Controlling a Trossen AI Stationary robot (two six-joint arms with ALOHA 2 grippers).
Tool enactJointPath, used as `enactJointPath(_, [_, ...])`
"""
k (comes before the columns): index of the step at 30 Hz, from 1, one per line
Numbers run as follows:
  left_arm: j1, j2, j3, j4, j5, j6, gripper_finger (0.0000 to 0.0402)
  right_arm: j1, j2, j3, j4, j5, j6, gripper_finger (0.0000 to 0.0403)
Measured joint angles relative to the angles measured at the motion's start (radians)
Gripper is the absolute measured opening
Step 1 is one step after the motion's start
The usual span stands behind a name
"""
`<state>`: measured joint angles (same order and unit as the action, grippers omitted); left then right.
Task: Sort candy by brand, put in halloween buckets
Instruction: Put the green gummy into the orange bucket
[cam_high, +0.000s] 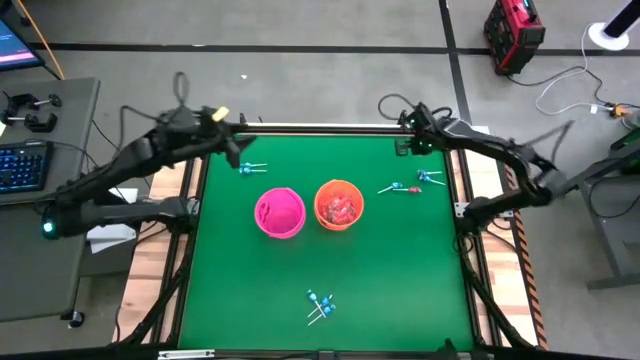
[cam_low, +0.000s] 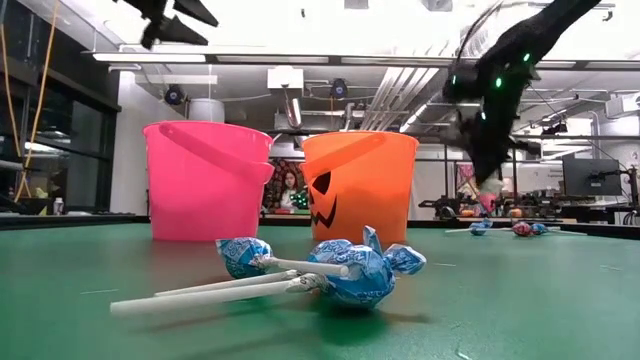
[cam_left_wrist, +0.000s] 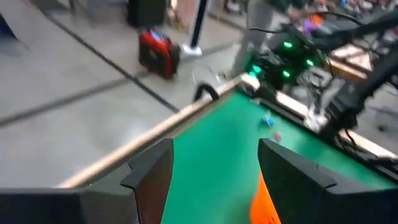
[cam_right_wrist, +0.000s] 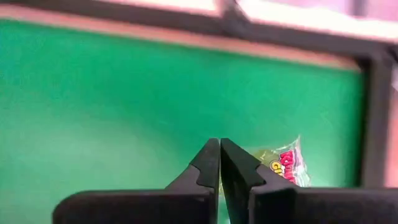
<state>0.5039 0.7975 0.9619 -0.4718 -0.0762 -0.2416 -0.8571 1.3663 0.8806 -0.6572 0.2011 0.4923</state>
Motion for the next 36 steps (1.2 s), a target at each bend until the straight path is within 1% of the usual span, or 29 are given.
enactJointPath(2, [0.008, -0.038, 0.0, 0.0, -0.02, 0.018, 0.0225, 0.016, -0.055, 0.0, 0.081, -0.075, -0.033, 0.0002])
enactJointPath(3, [0.011, -0.052, 0.0, 0.0, -0.024, 0.021, 0.0225, 0.023, -0.08, 0.001, 0.125, -0.132, -0.049, 0.0002])
enactJointPath(6, [0.021, -0.075, 0.0, -0.003, -0.025, 0.026, 0.0225, 0.068, -0.132, 0.001, 0.253, -0.334, -0.066, 0.0001])
enactJointPath(9, [0.02, -0.076, 0.0, -0.011, -0.026, 0.026, 0.0225, 0.157, -0.156, 0.002, 0.35, -0.513, -0.032, 0.0001])
enactJointPath(10, [0.02, -0.074, 0.0, -0.018, -0.025, 0.026, 0.0225, 0.195, -0.157, 0.002, 0.372, -0.551, -0.014, 0.0])
enactJointPath(12, [0.02, -0.065, 0.0, -0.031, -0.025, 0.026, 0.0225, 0.291, -0.157, 0.002, 0.396, -0.583, 0.026, 0.0])
enactJointPath(15, [0.02, -0.052, 0.0, -0.056, -0.025, 0.02, 0.0225, 0.455, -0.149, 0.002, 0.427, -0.593, 0.054, 0.0])
enactJointPath(17, [0.02, -0.044, 0.0, -0.062, -0.025, 0.01, 0.0225, 0.554, -0.147, 0.002, 0.452, -0.575, 0.057, 0.0])
enactJointPath(19, [0.02, -0.038, 0.0, -0.062, -0.016, 0.011, 0.0225, 0.64, -0.148, 0.002, 0.491, -0.509, 0.057, 0.0])
enactJointPath(21, [0.02, -0.034, 0.0, -0.053, -0.014, 0.01, 0.0225, 0.698, -0.148, 0.002, 0.505, -0.422, 0.062, 0.0])
enactJointPath(23, [0.02, -0.032, 0.0, -0.05, -0.012, 0.012, 0.0225, 0.733, -0.143, 0.002, 0.527, -0.361, 0.068, 0.0])
enactJointPath(26, [0.02, -0.032, 0.0, -0.044, 0.003, 0.034, 0.0225, 0.759, -0.127, 0.002, 0.543, -0.334, 0.063, 0.0])
enactJointPath(29, [0.02, -0.032, 0.0, -0.015, 0.063, 0.034, 0.0225, 0.768, -0.096, 0.002, 0.566, -0.332, 0.058, 0.0])
enactJointPath(32, [0.02, -0.032, 0.0, 0.03, 0.151, 0.034, 0.0225, 0.774, -0.047, 0.032, 0.546, -0.332, 0.049, 0.0])
enactJointPath(34, [0.019, -0.032, 0.0, 0.046, 0.197, 0.028, 0.0225, 0.775, -0.006, 0.07, 0.498, -0.333, 0.023, 0.0003])
enactJointPath(36, [0.019, -0.032, 0.0, 0.059, 0.222, 0.01, 0.0225, 0.774, 0.04, 0.127, 0.436, -0.332, -0.021, 0.001])
